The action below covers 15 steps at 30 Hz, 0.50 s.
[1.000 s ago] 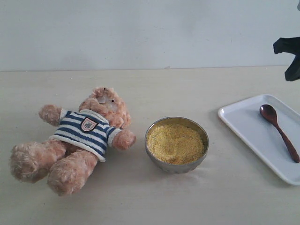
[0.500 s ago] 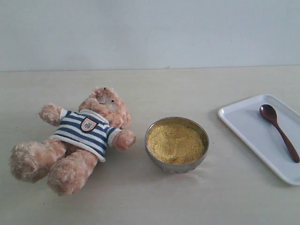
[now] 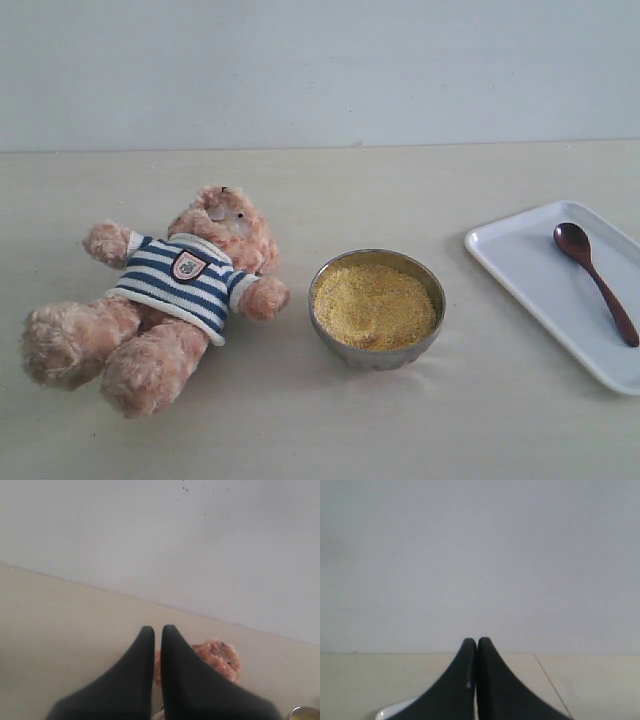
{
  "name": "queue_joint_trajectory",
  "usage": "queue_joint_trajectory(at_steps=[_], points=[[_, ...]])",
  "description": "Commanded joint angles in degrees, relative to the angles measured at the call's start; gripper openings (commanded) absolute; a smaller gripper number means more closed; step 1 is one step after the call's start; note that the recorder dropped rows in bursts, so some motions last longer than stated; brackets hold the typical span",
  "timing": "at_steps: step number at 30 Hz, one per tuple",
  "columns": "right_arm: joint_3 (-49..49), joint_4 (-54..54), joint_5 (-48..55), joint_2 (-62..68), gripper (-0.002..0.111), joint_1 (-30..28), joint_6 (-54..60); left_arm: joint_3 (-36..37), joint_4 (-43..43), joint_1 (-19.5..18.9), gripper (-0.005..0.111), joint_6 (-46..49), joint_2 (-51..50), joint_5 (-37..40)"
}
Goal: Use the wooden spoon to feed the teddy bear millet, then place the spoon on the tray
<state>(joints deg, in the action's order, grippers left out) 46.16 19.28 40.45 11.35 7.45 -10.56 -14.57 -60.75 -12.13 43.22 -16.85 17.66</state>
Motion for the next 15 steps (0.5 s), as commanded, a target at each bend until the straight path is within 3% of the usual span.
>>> queue_joint_trajectory(at_steps=[1,8,15], points=[[-6.55,-1.16,2.74,-6.94,0.000,0.19,-0.66,0.19,0.23,0.22,0.005,0.07,0.44,0.36],[-18.38,-9.91,-8.58,-8.90,0.000,0.19,0.80,0.19,0.23,0.22,0.005,0.07,0.44,0.36],[-25.31,-5.63,-17.21,-8.44,0.000,0.08,-0.70,0.19,0.23,0.22,0.005,0.07,0.44,0.09]])
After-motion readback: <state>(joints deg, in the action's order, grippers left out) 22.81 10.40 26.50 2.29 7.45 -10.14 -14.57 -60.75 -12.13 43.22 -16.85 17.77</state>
